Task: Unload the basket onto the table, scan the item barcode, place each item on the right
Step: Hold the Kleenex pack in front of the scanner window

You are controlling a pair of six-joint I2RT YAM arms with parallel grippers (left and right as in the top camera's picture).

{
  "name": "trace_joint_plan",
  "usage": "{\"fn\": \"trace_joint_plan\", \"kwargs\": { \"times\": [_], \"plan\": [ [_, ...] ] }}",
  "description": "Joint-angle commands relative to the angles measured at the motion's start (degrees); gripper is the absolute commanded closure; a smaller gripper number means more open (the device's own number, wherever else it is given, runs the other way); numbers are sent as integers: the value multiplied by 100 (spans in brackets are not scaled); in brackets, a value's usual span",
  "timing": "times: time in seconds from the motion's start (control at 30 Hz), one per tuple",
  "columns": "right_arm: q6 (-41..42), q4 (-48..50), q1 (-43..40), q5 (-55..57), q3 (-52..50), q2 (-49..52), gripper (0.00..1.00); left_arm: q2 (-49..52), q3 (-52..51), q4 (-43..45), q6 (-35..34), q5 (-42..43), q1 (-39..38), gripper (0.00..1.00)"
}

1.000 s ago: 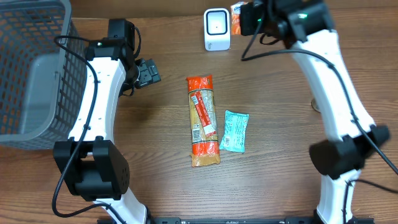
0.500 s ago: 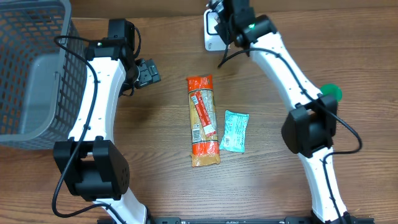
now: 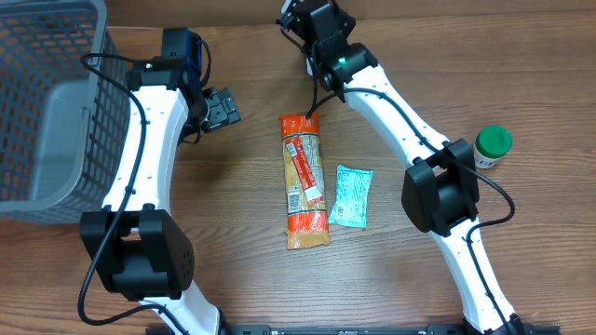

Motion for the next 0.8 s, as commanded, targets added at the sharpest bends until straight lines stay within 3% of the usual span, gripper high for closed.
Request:
{"fn": "trace_joint_plan", "kwargs": {
  "times": [0.0, 0.77],
  "plan": [
    [-232, 17, -17, 157, -15, 256, 96, -129, 90, 11, 111, -9, -39, 0],
    [-151, 188, -22, -11, -11, 378, 96, -129, 90, 9, 111, -9, -39, 0]
  ]
}}
